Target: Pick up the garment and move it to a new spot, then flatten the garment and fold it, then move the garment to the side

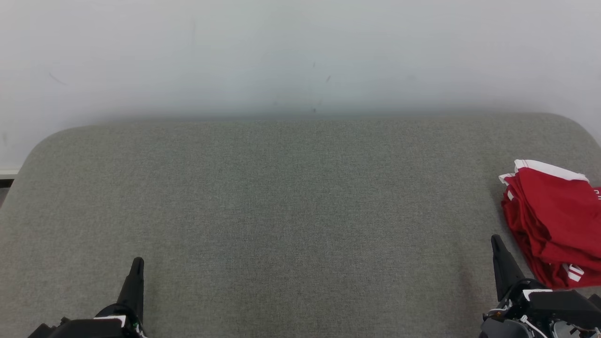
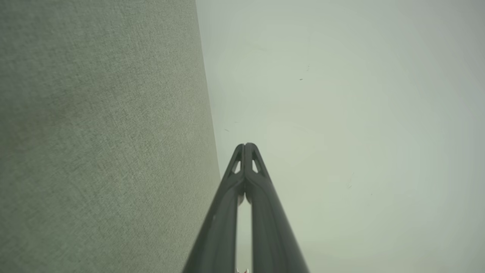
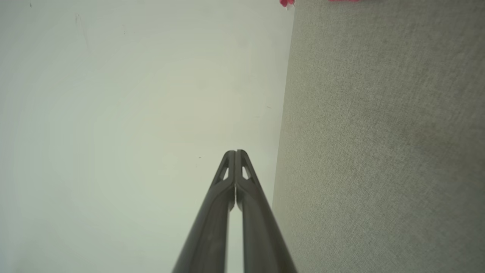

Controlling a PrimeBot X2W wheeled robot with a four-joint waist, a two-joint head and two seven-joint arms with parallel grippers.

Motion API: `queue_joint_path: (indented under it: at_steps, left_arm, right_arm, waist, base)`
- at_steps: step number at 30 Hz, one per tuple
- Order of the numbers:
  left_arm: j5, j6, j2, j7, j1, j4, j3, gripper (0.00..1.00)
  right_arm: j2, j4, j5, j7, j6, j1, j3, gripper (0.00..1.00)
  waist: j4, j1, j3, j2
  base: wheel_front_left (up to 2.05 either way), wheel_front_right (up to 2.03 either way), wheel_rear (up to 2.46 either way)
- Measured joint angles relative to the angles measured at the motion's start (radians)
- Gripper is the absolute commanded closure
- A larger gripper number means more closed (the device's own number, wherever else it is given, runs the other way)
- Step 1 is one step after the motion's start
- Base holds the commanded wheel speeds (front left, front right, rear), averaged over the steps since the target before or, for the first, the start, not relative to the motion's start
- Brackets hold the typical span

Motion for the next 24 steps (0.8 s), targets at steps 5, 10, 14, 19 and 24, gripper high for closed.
queue_joint_path:
  at_steps: [5, 10, 14, 19, 24]
  left_arm:
    - [0.000, 0.000, 0.000, 0.000, 0.000, 0.000, 0.000, 1.00]
    - [0.000, 0.000, 0.000, 0.000, 0.000, 0.000, 0.000, 1.00]
    - [0.000, 0.000, 0.000, 0.000, 0.000, 0.000, 0.000, 1.00]
    - [0.000, 0.000, 0.000, 0.000, 0.000, 0.000, 0.000, 1.00]
    - [0.000, 0.000, 0.000, 0.000, 0.000, 0.000, 0.000, 1.00]
  right_arm:
    - [0.000, 0.000, 0.000, 0.000, 0.000, 0.000, 0.000, 1.00]
    - [0.000, 0.000, 0.000, 0.000, 0.000, 0.000, 0.000, 1.00]
    - [0.000, 0.000, 0.000, 0.000, 0.000, 0.000, 0.000, 1.00]
    - [0.000, 0.000, 0.000, 0.000, 0.000, 0.000, 0.000, 1.00]
    - [0.000, 0.000, 0.000, 0.000, 0.000, 0.000, 0.000, 1.00]
  waist:
    - [0.000, 0.0000, 0.000, 0.0000]
    - [0.000, 0.0000, 0.000, 0.0000]
    - [0.000, 0.0000, 0.000, 0.0000]
    - [0.000, 0.0000, 0.000, 0.0000]
    - [0.000, 0.0000, 0.000, 0.0000]
  base:
    - [0.00, 0.00, 0.00]
    - [0.00, 0.00, 0.00]
    - [0.00, 0.00, 0.00]
    - [0.00, 0.00, 0.00]
    - [0.00, 0.00, 0.00]
